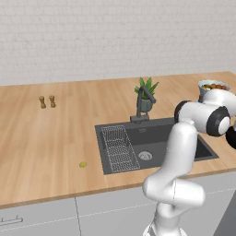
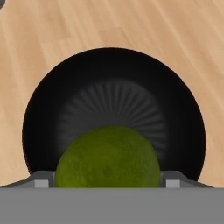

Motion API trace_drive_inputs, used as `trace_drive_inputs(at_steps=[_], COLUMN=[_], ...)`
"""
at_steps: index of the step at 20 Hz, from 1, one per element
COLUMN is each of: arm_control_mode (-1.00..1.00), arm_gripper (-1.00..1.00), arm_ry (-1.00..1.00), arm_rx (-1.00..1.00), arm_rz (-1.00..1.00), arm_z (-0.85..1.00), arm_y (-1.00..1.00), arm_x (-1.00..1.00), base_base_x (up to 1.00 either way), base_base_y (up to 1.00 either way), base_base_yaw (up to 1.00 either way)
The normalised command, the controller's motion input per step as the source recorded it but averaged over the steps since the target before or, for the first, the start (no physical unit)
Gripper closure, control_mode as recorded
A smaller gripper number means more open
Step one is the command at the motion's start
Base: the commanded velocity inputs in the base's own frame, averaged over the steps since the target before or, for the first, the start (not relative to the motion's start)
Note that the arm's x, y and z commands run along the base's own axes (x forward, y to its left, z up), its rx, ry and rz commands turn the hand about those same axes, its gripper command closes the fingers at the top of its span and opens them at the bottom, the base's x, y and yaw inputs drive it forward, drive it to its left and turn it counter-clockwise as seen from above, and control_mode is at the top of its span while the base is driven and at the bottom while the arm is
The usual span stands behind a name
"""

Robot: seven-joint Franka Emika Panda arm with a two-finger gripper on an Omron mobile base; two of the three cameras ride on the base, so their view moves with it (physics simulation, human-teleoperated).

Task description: Pick the lime from the sink and place it in the bowl. Then pick the bowl and place it in the microwave. Then close the microwave door and press the start button.

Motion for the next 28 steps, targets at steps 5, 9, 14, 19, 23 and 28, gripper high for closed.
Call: trace_drive_inputs(at_steps=[5, 9, 14, 19, 23, 28], arm_control_mode=[-1.00, -1.00, -1.00, -1.00, -1.00, -1.00], arm_gripper=[1.00, 1.00, 1.00, -1.00, -1.00, -1.00], arm_ry=[0.00, 0.00, 0.00, 0.00, 0.00, -0.03], arm_rx=[0.00, 0.00, 0.00, 0.00, 0.00, 0.00], arm_rz=[0.00, 0.00, 0.00, 0.00, 0.00, 0.00], arm_z=[-0.26, -0.29, -0.30, -0.31, -0.04, 0.11], arm_y=[-0.08, -0.05, -0.04, 0.00, 0.00, 0.00], arm_x=[0.14, 0.11, 0.06, 0.08, 0.06, -0.01], base_base_x=[0.00, 0.00, 0.00, 0.00, 0.00, 0.00], base_base_y=[0.00, 0.00, 0.00, 0.00, 0.00, 0.00], base_base_yaw=[0.00, 0.00, 0.00, 0.00, 0.00, 0.00])
